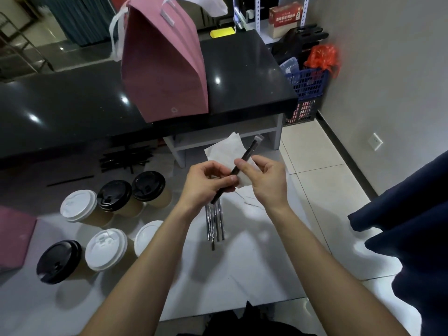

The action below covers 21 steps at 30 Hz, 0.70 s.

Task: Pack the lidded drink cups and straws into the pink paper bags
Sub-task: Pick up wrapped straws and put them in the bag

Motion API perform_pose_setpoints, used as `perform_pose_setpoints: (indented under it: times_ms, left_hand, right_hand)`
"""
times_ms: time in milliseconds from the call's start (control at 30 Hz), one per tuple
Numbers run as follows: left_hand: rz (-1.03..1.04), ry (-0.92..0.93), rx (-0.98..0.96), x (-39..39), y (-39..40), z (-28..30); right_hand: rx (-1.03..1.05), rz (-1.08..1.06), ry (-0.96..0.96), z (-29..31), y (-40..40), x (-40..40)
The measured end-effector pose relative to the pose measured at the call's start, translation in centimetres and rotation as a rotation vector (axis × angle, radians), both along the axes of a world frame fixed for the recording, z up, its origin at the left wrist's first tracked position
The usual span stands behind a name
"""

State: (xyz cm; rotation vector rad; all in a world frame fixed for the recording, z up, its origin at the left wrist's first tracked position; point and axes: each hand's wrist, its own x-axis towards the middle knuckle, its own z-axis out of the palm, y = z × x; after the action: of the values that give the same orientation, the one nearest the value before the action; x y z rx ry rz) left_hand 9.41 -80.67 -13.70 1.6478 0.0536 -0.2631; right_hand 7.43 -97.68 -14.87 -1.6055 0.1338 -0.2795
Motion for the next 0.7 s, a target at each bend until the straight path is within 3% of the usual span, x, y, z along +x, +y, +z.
perform_pose_setpoints:
  times_ms: [100, 200, 367, 467, 700]
  left_hand:
    - [0.004, -0.067, 0.045, -0.3, 1.9, 0.7]
    - [-0.016, -0.221, 0.237, -0.6, 5.0, 1.8]
    - [-0.005, -0.495, 0.809, -1.2, 14.0, 5.2]
    - [-0.024, -0.550, 1.074, -2.2, 19.8, 7.2]
    - [-0.108, -0.539, 1.217, -5.7, 32.9, 8.9]
  right_hand:
    - [-0.030, 0.018, -0.001, 0.7, 1.5, -0.1]
    - [-0.129, 0.086, -0.030, 2.4, 2.6, 0.3]
    - [-0.736, 0.205, -0.312, 6.7, 5.8, 1.3]
    - [-0.914, 0.296, -0.361, 8.3, 9.9, 1.7]
    - [-1.033, 0.291, -0.442, 11.0, 22.4, -0.9]
